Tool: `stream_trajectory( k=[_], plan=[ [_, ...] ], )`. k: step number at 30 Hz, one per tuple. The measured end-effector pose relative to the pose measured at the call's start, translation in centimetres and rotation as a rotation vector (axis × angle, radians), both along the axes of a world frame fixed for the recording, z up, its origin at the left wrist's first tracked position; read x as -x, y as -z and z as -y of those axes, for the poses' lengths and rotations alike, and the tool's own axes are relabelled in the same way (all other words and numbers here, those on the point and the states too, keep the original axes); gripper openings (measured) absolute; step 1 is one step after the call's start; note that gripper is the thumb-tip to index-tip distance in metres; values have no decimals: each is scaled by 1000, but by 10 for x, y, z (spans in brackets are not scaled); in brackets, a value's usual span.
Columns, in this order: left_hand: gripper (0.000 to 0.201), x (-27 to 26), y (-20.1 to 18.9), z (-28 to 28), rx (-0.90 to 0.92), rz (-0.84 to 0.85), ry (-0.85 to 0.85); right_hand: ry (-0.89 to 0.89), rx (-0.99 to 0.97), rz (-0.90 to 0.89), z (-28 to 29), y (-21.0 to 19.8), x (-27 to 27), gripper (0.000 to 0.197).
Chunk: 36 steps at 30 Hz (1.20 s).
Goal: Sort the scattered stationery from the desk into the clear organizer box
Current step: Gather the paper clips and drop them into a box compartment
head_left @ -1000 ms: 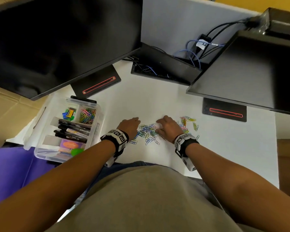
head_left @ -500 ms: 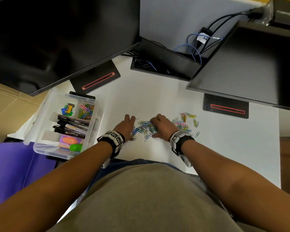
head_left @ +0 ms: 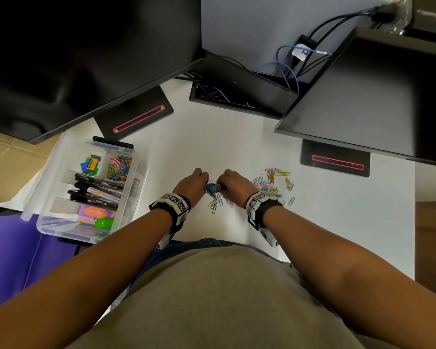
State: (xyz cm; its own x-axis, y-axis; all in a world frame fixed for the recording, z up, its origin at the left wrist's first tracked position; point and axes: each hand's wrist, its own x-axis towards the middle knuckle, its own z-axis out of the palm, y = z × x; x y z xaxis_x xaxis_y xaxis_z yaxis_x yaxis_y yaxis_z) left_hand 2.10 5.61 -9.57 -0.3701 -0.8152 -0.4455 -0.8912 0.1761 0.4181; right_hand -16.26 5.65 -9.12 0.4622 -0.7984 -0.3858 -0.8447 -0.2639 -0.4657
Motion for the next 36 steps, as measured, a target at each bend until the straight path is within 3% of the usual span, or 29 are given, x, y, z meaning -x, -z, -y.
stream_trajectory(
  k=[9, 20, 29, 36],
  plan=[
    [13, -6, 4, 1, 37, -1, -15, 66, -48, -16, 3, -1, 8, 11],
    [18, -14, -1, 4, 65, 26, -56, 107, -56, -25, 3, -9, 16, 16],
    [18, -13, -23, 3, 124, 54, -48, 137, 4, -23, 4, -21, 13, 15],
    [15, -9, -43, 0, 136, -18, -107, 175, 77, -21, -4, -32, 11, 13]
  ],
)
